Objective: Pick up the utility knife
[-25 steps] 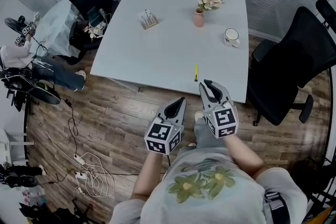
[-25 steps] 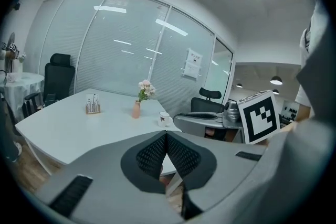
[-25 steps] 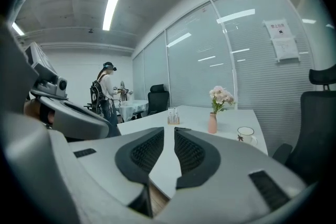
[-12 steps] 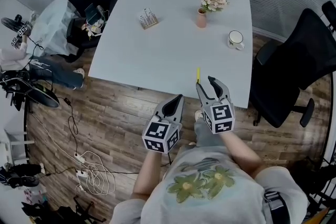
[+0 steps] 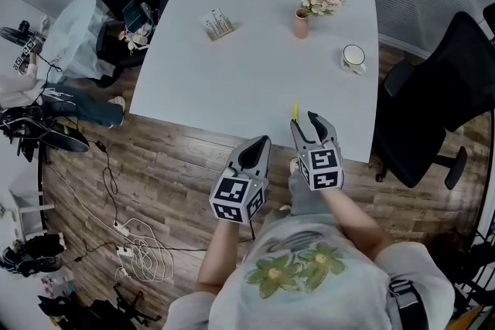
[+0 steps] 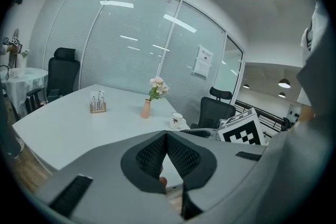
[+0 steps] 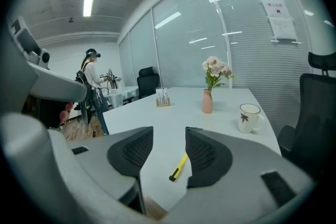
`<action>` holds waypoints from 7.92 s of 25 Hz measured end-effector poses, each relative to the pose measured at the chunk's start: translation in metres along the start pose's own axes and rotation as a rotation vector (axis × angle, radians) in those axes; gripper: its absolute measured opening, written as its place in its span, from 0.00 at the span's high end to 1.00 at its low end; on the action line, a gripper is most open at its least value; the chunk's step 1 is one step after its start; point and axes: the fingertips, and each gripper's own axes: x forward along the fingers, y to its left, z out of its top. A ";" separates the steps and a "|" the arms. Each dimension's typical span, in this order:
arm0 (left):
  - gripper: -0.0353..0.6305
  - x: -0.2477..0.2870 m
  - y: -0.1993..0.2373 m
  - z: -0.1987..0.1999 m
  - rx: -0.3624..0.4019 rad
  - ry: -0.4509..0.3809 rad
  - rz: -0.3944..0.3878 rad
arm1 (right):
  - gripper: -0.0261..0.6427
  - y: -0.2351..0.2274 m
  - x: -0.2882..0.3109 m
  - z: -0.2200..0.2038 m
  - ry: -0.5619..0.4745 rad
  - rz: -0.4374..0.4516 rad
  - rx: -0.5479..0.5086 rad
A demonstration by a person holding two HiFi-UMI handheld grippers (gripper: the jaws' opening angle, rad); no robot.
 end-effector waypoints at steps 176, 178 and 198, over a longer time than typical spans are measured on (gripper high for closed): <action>0.94 0.114 0.006 0.023 0.045 0.024 0.062 | 0.86 -0.037 0.009 0.056 -0.008 0.239 -0.374; 0.94 0.114 0.006 0.025 0.047 0.019 0.059 | 0.86 -0.036 0.009 0.060 -0.017 0.238 -0.369; 0.94 0.128 0.029 0.052 0.071 0.015 -0.063 | 0.86 -0.026 0.006 0.120 -0.108 0.148 -0.317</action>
